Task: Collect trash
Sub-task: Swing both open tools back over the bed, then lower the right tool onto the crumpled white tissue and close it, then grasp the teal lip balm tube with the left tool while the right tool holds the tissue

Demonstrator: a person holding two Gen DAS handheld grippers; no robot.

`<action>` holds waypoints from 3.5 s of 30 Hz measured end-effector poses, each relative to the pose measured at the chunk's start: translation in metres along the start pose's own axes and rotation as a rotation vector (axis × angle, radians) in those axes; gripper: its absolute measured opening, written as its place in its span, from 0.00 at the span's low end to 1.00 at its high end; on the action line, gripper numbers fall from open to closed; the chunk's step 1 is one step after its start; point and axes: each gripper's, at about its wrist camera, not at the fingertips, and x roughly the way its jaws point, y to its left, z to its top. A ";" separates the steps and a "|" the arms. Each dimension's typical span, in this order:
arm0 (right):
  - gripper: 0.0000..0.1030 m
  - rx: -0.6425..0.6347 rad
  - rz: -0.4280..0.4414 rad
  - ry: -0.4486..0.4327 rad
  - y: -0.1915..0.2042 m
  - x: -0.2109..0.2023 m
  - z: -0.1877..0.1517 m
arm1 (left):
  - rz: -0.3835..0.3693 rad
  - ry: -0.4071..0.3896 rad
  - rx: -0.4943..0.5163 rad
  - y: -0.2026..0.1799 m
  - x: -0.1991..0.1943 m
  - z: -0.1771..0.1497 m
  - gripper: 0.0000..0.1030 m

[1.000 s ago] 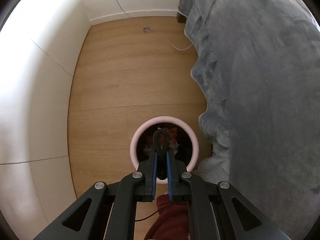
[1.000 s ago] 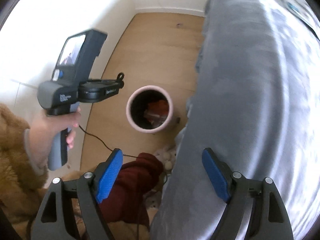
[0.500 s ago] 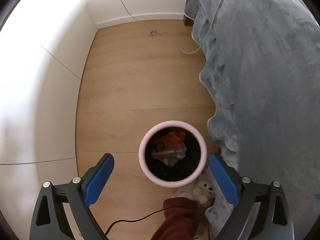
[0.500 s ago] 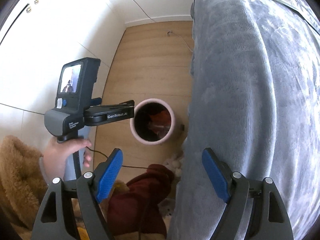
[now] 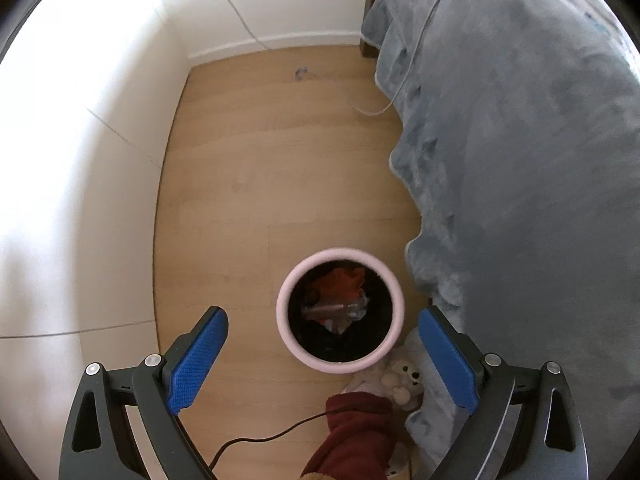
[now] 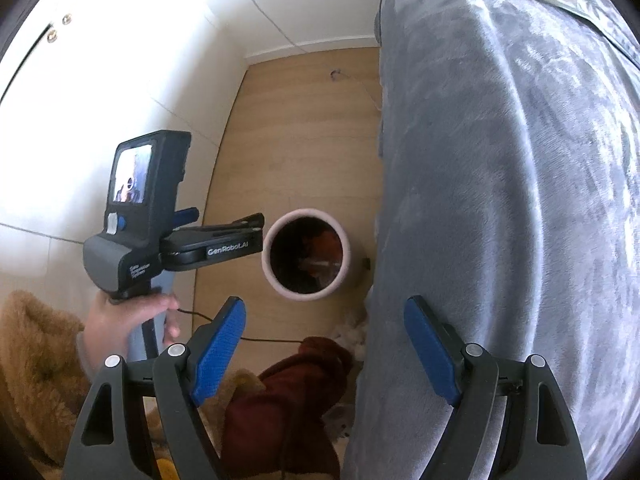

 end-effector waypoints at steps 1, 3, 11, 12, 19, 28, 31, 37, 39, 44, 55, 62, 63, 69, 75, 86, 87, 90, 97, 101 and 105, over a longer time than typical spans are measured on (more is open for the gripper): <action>0.78 0.007 0.002 -0.011 -0.002 -0.005 0.000 | 0.005 -0.012 0.009 -0.003 -0.009 0.004 0.93; 0.78 0.029 0.008 -0.036 -0.006 -0.017 0.001 | 0.006 -0.049 0.040 -0.014 -0.035 0.012 0.94; 0.78 0.189 -0.035 -0.215 -0.048 -0.100 -0.011 | -0.042 -0.264 0.262 -0.108 -0.155 0.051 0.94; 0.78 0.217 -0.051 -0.238 -0.056 -0.111 -0.016 | -0.058 -0.286 0.291 -0.122 -0.168 0.055 0.94; 0.78 0.590 -0.206 -0.414 -0.138 -0.200 -0.092 | -0.277 -0.412 0.593 -0.268 -0.250 0.067 0.96; 0.85 1.219 -0.491 -0.599 -0.272 -0.285 -0.256 | -0.454 -0.394 1.016 -0.492 -0.276 0.016 0.99; 0.85 1.351 -0.495 -0.600 -0.320 -0.288 -0.295 | -0.430 -0.349 1.093 -0.544 -0.257 -0.008 0.99; 0.85 1.484 -0.449 -0.564 -0.409 -0.267 -0.334 | -0.395 -0.258 1.137 -0.597 -0.224 -0.036 0.99; 0.85 1.495 -0.428 -0.511 -0.436 -0.252 -0.339 | -0.378 -0.241 1.151 -0.607 -0.211 -0.039 0.99; 0.85 1.504 -0.386 -0.421 -0.481 -0.218 -0.339 | -0.340 -0.203 1.184 -0.621 -0.187 -0.050 0.99; 0.74 1.531 -0.411 -0.294 -0.511 -0.184 -0.334 | -0.342 -0.131 1.166 -0.635 -0.159 -0.047 0.99; 0.23 1.490 -0.434 -0.220 -0.503 -0.187 -0.323 | -0.352 -0.126 1.177 -0.638 -0.159 -0.046 0.99; 0.21 1.461 -0.422 -0.203 -0.503 -0.188 -0.318 | -0.354 -0.126 1.181 -0.638 -0.160 -0.046 0.99; 0.18 1.306 -0.423 -0.253 -0.479 -0.223 -0.283 | -0.360 -0.136 1.188 -0.632 -0.162 -0.044 0.99; 0.18 1.258 -0.404 -0.312 -0.455 -0.248 -0.268 | -0.375 -0.144 1.200 -0.636 -0.162 -0.041 0.99; 0.18 1.306 -0.325 -0.335 -0.438 -0.229 -0.270 | -0.361 -0.155 1.276 -0.663 -0.130 -0.027 0.99; 0.18 1.303 -0.323 -0.335 -0.438 -0.228 -0.269 | -0.361 -0.139 1.275 -0.666 -0.125 -0.025 0.99; 0.19 1.296 -0.319 -0.332 -0.434 -0.226 -0.265 | -0.360 -0.098 1.264 -0.671 -0.112 -0.019 0.99; 0.19 1.302 -0.300 -0.334 -0.434 -0.221 -0.259 | -0.362 -0.083 1.288 -0.675 -0.101 -0.025 0.99; 0.19 1.302 -0.292 -0.331 -0.433 -0.220 -0.258 | -0.346 -0.084 1.301 -0.677 -0.098 -0.029 0.99; 0.19 1.304 -0.288 -0.330 -0.433 -0.220 -0.258 | -0.329 -0.071 1.302 -0.679 -0.098 -0.031 0.94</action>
